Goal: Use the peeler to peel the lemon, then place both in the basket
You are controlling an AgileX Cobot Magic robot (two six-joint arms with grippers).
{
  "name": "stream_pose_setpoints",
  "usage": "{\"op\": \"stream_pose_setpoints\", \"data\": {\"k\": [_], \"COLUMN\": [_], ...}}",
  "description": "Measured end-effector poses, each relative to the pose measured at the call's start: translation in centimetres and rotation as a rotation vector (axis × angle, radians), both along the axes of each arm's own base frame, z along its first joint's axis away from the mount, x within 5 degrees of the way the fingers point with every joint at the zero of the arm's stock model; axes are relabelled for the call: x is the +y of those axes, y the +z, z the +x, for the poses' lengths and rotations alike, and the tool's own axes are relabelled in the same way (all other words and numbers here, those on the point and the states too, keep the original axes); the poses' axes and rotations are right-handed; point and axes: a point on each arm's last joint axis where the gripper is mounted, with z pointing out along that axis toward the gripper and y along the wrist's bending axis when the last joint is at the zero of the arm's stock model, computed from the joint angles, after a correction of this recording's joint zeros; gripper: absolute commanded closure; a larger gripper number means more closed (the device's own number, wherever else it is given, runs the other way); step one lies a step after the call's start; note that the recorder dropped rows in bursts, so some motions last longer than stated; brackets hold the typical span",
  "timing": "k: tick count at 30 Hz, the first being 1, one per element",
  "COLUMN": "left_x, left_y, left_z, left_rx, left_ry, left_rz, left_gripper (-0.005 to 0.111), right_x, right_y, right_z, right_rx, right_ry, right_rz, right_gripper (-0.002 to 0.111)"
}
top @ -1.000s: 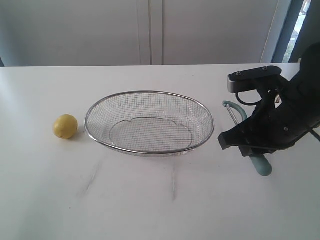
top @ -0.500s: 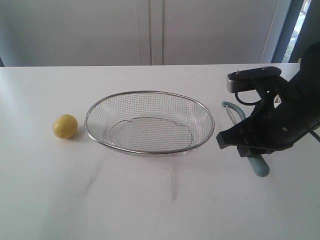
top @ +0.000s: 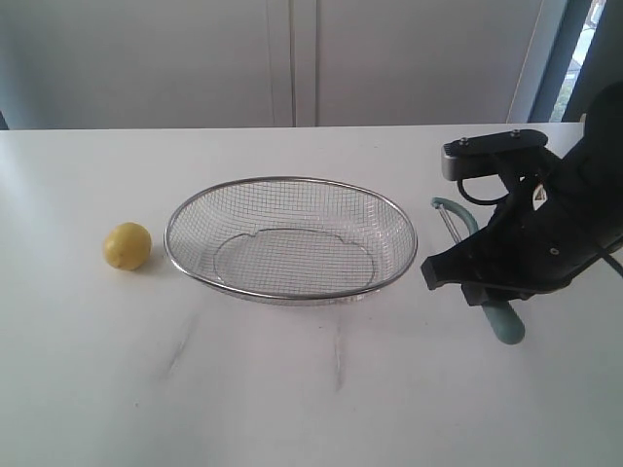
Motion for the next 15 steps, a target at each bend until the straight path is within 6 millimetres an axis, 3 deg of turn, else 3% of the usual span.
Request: {"op": "stream_pose_setpoints", "data": {"k": [7, 15], "left_x": [0.1, 0.1], "left_y": [-0.9, -2.1], "left_z": [3.0, 4.7], "left_rx": [0.225, 0.306], "left_ry": [-0.01, -0.011], "left_rz": [0.046, 0.066], "left_gripper": [0.107, 0.107], "right_x": [0.0, 0.0], "right_y": [0.0, 0.0], "right_z": [0.0, 0.0], "right_rx": [0.0, 0.0], "right_ry": [0.0, 0.0], "right_rz": [0.0, 0.0], "right_gripper": [0.108, 0.108]}}
